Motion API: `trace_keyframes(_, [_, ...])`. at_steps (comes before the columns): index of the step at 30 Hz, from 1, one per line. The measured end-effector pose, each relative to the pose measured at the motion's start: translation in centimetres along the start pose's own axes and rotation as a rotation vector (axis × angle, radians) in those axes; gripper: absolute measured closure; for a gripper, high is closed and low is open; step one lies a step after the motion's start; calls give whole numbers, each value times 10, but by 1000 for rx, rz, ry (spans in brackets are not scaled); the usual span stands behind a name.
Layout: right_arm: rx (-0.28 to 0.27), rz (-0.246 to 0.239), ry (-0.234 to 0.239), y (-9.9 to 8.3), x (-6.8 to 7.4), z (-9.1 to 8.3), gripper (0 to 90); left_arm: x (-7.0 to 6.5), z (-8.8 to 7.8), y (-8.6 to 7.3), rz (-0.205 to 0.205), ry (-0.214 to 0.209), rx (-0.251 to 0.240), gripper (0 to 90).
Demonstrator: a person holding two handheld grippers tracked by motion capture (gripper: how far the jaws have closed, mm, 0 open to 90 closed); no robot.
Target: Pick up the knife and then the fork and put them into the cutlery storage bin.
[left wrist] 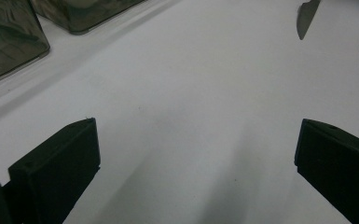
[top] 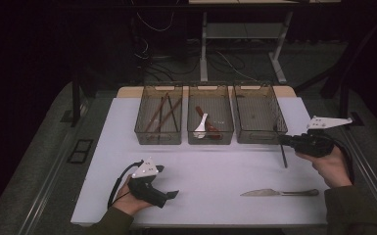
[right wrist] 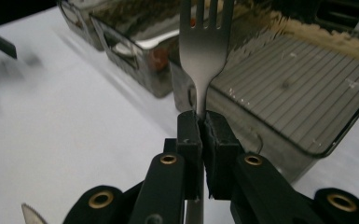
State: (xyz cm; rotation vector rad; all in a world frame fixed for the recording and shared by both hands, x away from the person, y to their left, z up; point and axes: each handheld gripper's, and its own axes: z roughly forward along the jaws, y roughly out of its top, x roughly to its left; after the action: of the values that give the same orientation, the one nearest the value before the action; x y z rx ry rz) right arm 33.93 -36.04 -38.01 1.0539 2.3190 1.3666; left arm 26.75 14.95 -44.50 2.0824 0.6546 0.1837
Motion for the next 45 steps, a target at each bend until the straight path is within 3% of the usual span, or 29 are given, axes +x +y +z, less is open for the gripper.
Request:
trace_keyframes(12, [-74, -8, -23, 20, -5, -6, 852, 0, 1, 0, 3, 0, 2, 0])
trace_keyframes(26, [-158, -18, -68, 58, -13, -5, 852, 0, 0, 0, -1, 4, -4, 0])
trace_keyframes(36, [-143, 6, -117, 87, -35, 8, 852, -1, 0, 0, 2, 1, -7, 0])
trace_keyframes(45, [-46, 34, -141, 92, -52, 38, 852, -1, -1, 1, 2, -1, -8, 0])
